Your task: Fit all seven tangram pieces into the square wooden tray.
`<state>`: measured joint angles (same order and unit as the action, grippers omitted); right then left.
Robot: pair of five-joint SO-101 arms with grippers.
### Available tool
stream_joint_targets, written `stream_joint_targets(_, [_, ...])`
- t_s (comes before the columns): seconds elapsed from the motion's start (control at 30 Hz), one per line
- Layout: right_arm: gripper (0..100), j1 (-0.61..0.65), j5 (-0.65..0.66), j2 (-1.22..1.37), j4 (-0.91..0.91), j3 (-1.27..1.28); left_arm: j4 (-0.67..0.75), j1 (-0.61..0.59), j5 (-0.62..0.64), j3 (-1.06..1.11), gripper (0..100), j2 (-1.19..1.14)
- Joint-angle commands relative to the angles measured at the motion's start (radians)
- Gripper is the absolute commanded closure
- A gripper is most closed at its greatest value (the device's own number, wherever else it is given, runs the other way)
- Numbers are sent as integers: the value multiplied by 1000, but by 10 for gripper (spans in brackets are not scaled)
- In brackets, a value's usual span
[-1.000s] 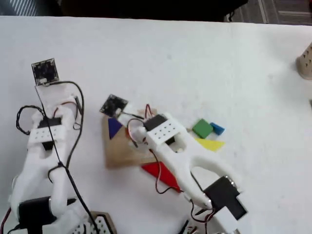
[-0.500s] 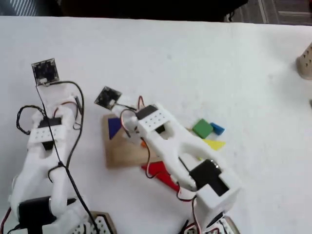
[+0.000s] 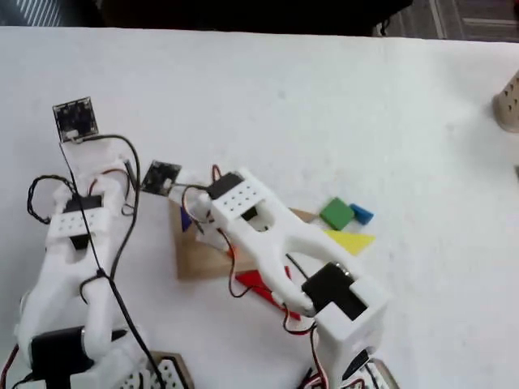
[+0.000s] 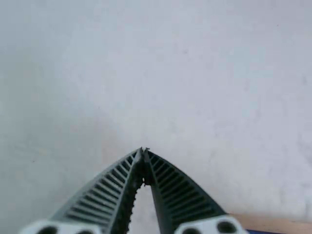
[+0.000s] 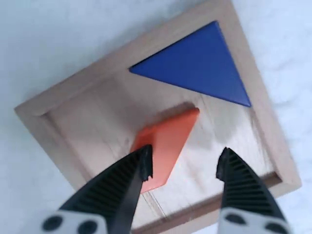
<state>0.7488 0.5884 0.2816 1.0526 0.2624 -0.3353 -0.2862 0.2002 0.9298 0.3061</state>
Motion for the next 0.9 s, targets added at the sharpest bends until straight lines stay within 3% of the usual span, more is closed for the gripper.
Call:
stream_joint_targets(0.0, [775,18,14,-7,59,-14,32,-7,11,-52,976,-1])
stream_joint_targets(0.33, [733,19,5,-154,44,94,32,-5,11,-52,976,-1])
stream_joint_targets(0.6, [733,18,5,-151,-81,160,32,-5,11,-51,976,-2])
stream_joint_targets(0.87, [733,59,14,-19,1,54,32,-5,11,-51,976,-2])
